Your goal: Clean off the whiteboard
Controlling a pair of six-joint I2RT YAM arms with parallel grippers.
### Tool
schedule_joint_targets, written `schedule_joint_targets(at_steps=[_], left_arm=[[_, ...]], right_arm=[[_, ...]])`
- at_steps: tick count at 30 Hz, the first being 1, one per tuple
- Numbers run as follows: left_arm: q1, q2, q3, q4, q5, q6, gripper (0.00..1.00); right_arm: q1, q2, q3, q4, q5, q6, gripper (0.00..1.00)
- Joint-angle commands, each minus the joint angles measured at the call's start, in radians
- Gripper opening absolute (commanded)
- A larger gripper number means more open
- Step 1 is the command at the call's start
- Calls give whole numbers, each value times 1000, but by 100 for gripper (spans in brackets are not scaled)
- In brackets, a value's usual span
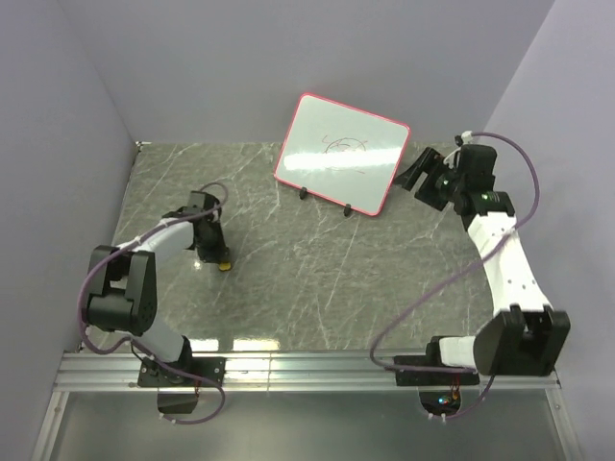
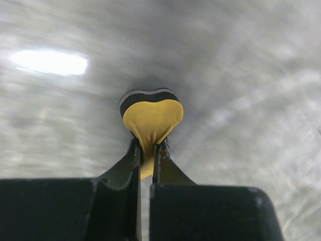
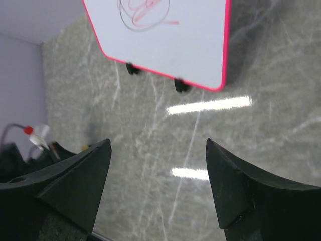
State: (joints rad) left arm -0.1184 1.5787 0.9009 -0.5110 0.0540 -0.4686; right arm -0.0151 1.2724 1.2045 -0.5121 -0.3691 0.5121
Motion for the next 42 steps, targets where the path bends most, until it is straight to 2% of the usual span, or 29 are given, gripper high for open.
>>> schedule_joint_targets(at_steps=[1,5,7,8,10,14,16,30,37,42], left_arm=[[-87,-74,-10,-4,-17,-19,0],[-132,-130,-17,6,-3,-22,0],[-130,-146,-17,11,0,-19,0],[-130,-166,-20,11,10,-18,0],[-130,-183,-17,5,21,-10,0],[-130,-229,-13,-23,84,-11,0],[-130,-236,9,-69,92,-19,0],[-136,-197,75,-107,83,-142,0],[-141,-226,72,-144,47,-145,0],[-141,-238,73,-165,23,-137,0]], right_arm=[[-89,109,24,145,-212,57,82],[-161,237,-11,424,-365,167,82],[-178,290,-11,507,-454,195,82],[-180,351,-7,609,-494,238,82],[-178,415,29,691,-562,276,79],[-178,542,50,893,-565,385,78],[-178,577,70,931,-561,404,79],[-158,757,250,860,-479,295,79],[-152,814,328,817,-400,266,79],[-151,841,331,846,-363,284,79]])
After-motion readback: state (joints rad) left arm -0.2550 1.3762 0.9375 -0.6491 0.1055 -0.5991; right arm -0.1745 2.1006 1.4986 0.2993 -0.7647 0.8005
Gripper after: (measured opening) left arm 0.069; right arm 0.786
